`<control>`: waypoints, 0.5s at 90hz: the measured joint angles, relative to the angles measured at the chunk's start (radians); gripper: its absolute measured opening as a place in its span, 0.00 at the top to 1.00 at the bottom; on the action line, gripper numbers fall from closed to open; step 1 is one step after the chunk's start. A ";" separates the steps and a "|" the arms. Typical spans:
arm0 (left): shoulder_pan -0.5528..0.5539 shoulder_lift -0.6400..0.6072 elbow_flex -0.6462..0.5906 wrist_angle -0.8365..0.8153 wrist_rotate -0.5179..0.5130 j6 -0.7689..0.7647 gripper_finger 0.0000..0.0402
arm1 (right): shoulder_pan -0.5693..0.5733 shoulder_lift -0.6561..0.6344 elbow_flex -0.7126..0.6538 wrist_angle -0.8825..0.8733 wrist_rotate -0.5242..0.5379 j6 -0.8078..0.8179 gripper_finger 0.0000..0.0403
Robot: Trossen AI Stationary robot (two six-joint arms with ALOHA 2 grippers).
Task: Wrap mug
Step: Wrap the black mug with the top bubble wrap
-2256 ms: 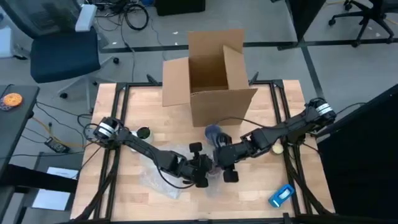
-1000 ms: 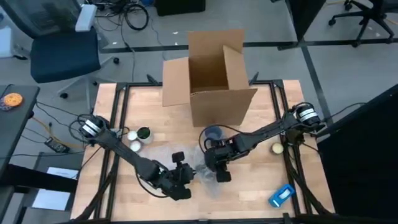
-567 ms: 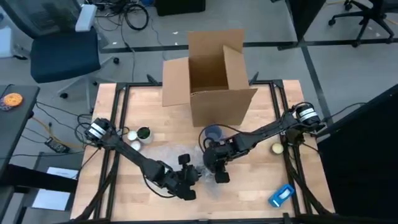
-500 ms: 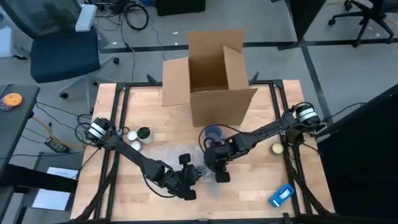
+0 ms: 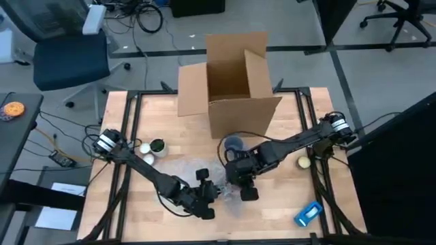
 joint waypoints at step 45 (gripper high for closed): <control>0.000 0.000 0.000 0.002 0.020 -0.036 0.96 | 0.000 0.080 -0.130 0.205 0.016 -0.001 0.76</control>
